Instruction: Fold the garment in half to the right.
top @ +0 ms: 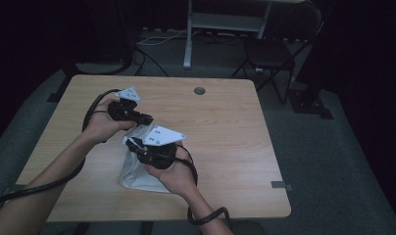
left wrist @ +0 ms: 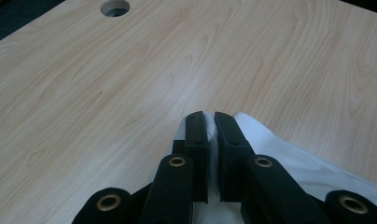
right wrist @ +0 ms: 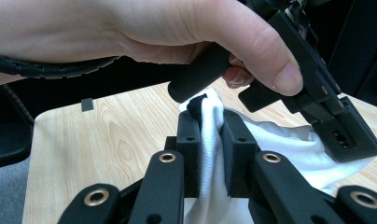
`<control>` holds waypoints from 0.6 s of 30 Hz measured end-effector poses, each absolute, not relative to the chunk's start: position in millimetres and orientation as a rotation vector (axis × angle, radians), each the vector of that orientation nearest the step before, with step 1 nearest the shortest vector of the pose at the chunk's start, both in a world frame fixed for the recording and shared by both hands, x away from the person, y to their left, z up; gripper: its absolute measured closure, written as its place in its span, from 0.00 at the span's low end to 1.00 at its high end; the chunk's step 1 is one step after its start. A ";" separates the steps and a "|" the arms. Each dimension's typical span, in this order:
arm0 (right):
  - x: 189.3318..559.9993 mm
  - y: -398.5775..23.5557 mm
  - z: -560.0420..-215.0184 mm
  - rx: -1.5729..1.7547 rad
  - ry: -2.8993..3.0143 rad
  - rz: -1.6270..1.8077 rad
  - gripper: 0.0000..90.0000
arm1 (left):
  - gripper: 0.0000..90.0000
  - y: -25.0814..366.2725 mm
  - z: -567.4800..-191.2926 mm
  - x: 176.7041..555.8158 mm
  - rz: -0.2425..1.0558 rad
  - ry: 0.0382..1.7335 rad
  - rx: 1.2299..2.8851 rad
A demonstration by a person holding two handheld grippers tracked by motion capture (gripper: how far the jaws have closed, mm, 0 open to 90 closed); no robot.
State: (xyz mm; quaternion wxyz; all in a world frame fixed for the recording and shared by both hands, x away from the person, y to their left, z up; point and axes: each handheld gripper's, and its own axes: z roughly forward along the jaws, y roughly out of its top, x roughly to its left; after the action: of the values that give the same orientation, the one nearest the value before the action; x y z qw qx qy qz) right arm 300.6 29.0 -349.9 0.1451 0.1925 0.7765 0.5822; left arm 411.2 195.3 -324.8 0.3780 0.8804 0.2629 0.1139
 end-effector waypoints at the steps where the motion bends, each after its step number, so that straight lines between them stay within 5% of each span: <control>1: 300.0 28.8 -350.1 0.563 2.240 1.676 0.88 | 0.95 195.0 -325.3 411.2 0.292 0.673 2.249; 18: 301.3 22.3 -351.3 0.577 2.243 1.669 0.88 | 0.94 189.6 -327.6 414.1 0.287 0.670 2.239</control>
State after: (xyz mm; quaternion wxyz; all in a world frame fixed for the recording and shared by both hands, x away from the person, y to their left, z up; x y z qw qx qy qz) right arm 301.3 22.3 -351.3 0.1429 0.2002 0.7776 0.5786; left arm 414.1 189.6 -327.6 0.3832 0.8783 0.2628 0.1127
